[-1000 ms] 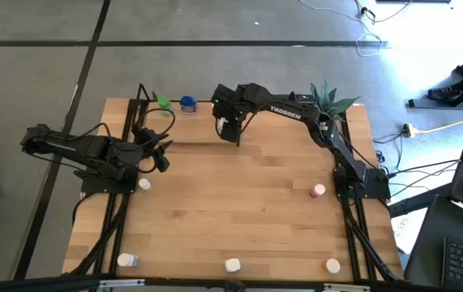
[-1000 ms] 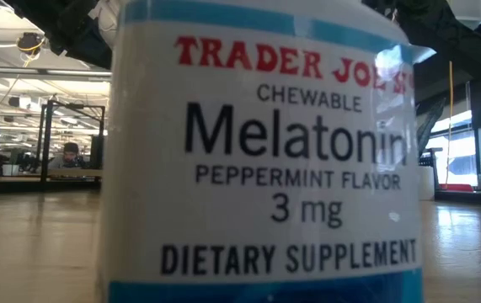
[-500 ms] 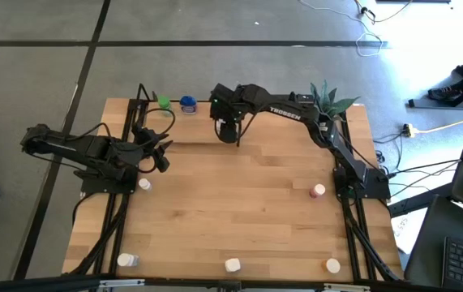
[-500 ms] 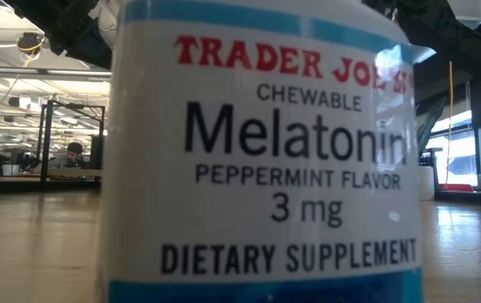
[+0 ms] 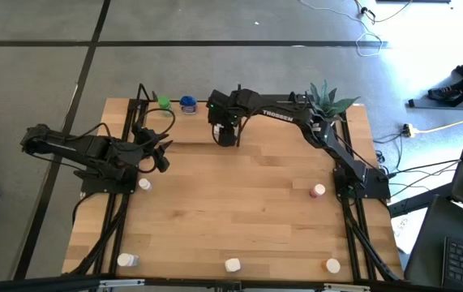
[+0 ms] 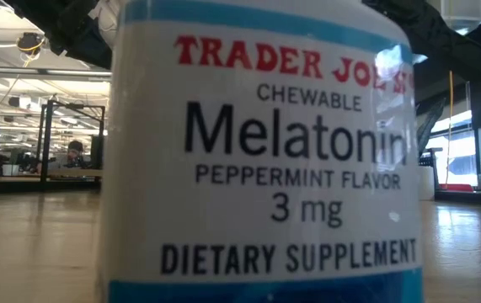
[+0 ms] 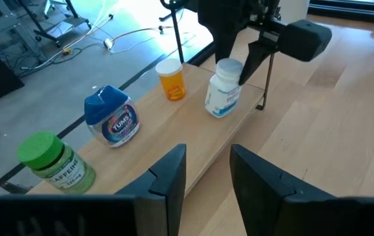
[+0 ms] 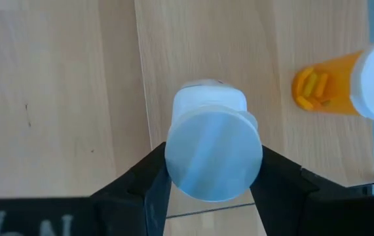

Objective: Pick and place medicine bottles onto shelf by color
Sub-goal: Put the white pill bottle on the shelf

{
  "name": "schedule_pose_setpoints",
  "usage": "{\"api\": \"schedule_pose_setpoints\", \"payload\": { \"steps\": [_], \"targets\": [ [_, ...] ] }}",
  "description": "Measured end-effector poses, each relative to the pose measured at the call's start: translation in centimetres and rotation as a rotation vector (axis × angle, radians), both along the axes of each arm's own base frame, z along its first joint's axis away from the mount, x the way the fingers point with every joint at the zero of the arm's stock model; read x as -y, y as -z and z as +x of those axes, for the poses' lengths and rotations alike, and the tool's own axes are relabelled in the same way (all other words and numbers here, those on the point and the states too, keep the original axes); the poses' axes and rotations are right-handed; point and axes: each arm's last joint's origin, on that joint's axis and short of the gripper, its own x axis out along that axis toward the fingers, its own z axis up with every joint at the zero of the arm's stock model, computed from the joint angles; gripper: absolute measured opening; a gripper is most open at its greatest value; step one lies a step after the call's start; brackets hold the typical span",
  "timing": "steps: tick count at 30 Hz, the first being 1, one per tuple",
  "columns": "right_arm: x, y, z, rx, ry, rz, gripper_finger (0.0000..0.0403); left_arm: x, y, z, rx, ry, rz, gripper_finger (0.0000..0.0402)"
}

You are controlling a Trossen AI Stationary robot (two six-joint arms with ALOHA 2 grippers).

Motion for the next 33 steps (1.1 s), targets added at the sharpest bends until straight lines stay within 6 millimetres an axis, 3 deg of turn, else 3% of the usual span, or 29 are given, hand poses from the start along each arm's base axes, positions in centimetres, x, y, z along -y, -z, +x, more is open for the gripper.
{"api": "schedule_pose_setpoints", "payload": {
  "steps": [33],
  "targets": [
    [0.18,-0.20,0.37,0.047,-0.001,-0.008,0.0210,0.00,0.00,0.00,0.000,0.000,0.000,0.0112]
  ]
}}
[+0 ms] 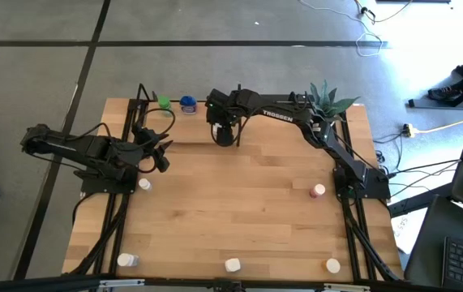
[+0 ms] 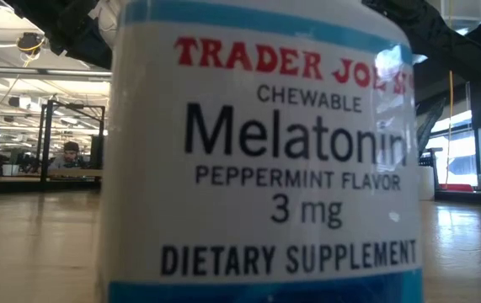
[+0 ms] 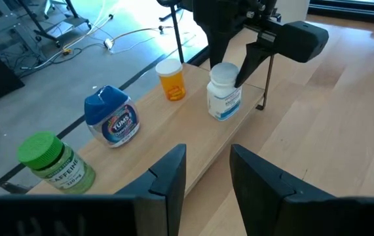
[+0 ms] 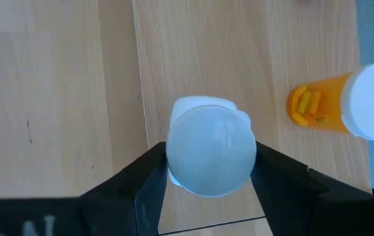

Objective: Pick and place medicine bottles onto shelf by color
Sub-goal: Put the white pill bottle on the shelf

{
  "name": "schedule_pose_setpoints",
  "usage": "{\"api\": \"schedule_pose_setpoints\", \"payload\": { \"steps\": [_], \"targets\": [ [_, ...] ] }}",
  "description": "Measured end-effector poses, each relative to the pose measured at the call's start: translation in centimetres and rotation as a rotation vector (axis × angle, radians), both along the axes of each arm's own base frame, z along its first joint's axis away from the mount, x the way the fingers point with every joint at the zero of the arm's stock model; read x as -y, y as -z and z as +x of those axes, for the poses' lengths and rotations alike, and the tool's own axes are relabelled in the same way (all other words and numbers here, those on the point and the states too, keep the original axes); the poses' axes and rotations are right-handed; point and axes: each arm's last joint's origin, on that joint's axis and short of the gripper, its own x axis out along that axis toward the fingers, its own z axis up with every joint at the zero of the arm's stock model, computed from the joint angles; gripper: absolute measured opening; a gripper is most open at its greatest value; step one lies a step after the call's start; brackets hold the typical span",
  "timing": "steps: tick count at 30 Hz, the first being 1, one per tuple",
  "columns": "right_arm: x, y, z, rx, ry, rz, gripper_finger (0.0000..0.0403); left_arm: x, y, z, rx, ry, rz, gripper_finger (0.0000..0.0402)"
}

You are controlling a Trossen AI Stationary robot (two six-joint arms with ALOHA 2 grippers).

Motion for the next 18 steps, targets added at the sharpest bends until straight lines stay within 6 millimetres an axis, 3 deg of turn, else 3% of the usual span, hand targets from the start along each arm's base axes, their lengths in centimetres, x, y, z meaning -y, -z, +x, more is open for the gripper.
{"api": "schedule_pose_setpoints", "payload": {
  "steps": [10,18],
  "targets": [
    [0.54,-0.09,-0.02,-0.008,0.041,-0.081,0.0210,0.00,0.00,0.00,0.000,0.000,0.000,0.0112],
    [0.36,-0.09,0.04,0.004,-0.011,-0.041,0.0210,0.00,0.00,0.00,-0.001,0.000,0.000,0.0112]
  ]
}}
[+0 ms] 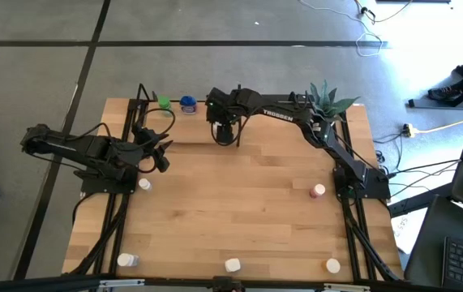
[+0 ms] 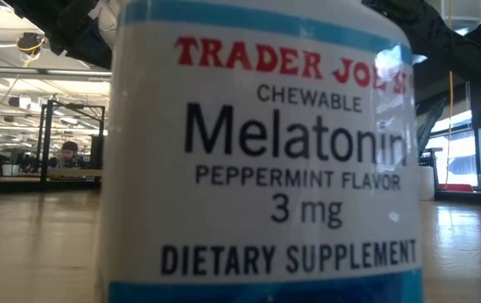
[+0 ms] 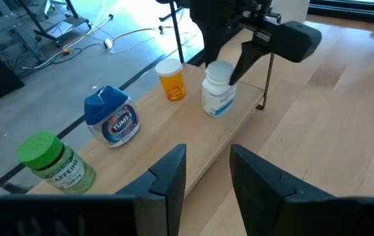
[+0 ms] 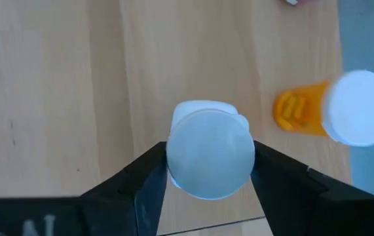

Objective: Pick and place medicine bottles onto shelf by color
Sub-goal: Put the white pill bottle on the shelf

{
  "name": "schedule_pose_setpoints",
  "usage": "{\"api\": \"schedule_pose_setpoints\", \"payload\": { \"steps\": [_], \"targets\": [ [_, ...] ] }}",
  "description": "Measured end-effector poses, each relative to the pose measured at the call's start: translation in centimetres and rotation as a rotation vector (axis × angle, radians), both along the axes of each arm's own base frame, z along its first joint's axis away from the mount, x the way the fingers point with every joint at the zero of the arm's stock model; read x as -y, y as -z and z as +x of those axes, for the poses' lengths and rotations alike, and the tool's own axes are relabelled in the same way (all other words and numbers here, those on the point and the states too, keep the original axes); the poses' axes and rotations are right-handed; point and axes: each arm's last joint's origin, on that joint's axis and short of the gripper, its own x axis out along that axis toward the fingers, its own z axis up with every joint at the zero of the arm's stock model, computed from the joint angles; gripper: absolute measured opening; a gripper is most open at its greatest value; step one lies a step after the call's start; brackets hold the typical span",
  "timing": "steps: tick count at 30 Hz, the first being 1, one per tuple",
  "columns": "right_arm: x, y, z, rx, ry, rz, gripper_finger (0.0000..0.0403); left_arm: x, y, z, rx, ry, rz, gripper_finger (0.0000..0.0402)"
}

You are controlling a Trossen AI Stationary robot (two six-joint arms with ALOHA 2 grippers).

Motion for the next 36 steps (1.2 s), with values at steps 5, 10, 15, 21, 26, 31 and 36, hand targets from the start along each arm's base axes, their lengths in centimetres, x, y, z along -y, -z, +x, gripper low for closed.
{"api": "schedule_pose_setpoints", "payload": {
  "steps": [5,10,15,21,26,31,36],
  "targets": [
    [0.02,-0.01,-0.02,-0.003,-0.018,-0.004,0.0210,0.00,0.00,0.00,0.000,0.000,0.000,0.0112],
    [0.04,-0.01,-0.04,0.007,-0.030,0.027,0.0210,0.00,0.00,0.00,0.000,0.000,0.000,0.0112],
    [-0.07,-0.06,-0.02,0.018,-0.042,0.055,0.0210,0.00,0.00,0.00,0.001,0.000,0.000,0.0112],
    [-0.03,-0.08,-0.03,0.019,-0.043,0.054,0.0210,0.00,0.00,0.00,0.000,0.000,0.000,0.0112],
    [0.20,-0.09,-0.11,0.018,-0.040,0.048,0.0210,0.00,0.00,0.00,0.000,0.000,0.000,0.0112],
    [0.57,-0.10,-0.25,0.017,-0.031,0.045,0.0210,0.00,0.00,0.00,0.000,0.000,0.000,0.0112],
    [0.80,-0.10,-0.33,0.019,-0.020,0.048,0.0210,0.00,0.00,0.00,0.000,0.000,0.000,0.0112]
  ]
}}
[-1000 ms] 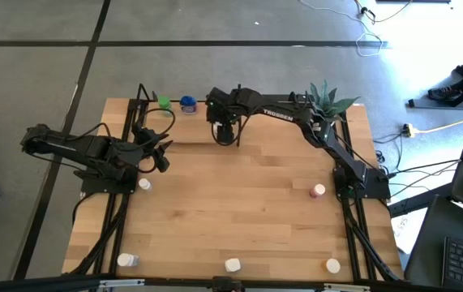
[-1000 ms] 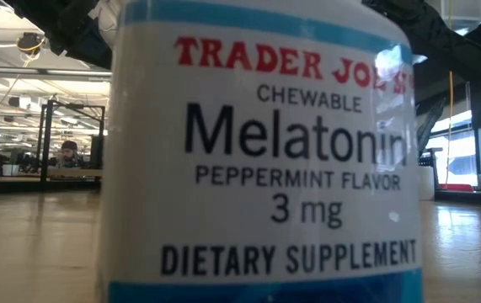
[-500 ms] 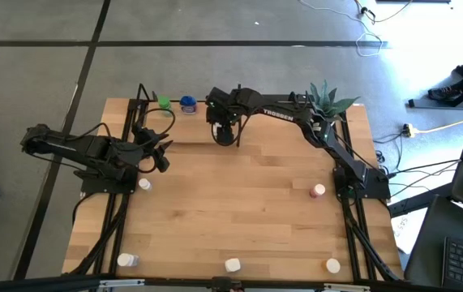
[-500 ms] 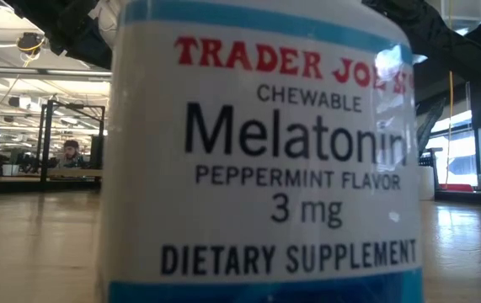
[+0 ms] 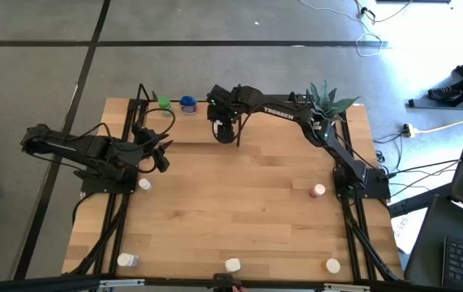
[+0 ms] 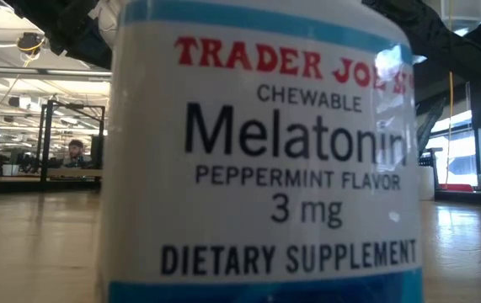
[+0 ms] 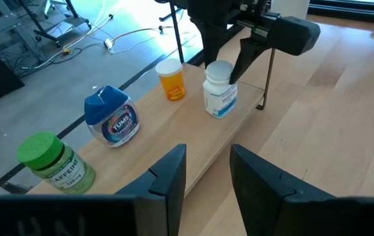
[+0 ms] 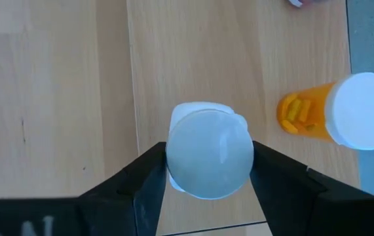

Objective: Pick and place medicine bottles onto shelf by color
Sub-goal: Put the white pill bottle on the shelf

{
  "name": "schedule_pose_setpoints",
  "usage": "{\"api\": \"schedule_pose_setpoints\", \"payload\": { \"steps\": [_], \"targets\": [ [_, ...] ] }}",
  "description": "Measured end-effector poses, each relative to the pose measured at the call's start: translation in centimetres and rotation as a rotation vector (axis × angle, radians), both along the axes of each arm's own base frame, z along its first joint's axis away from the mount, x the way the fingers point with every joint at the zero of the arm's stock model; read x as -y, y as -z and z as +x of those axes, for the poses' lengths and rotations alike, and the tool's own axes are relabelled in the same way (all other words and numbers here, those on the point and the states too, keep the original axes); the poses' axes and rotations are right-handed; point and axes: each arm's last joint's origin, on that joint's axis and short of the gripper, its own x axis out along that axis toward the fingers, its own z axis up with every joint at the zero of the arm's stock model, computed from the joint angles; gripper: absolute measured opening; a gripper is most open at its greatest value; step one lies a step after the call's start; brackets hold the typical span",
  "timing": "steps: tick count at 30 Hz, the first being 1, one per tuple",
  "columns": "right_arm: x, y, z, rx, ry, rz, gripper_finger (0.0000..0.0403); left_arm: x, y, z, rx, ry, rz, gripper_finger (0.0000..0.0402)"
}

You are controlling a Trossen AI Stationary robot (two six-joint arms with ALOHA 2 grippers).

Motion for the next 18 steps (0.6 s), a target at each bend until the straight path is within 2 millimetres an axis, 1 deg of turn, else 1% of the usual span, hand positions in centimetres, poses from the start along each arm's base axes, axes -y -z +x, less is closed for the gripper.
{"api": "schedule_pose_setpoints", "payload": {
  "steps": [12,18],
  "targets": [
    [0.01,0.00,-0.02,0.002,-0.004,0.008,0.0210,0.00,0.00,0.00,0.000,0.000,0.000,0.0112],
    [-0.17,0.04,-0.05,0.008,-0.029,0.054,0.0210,0.00,0.00,0.00,0.000,0.000,0.000,0.0112]
  ]
}}
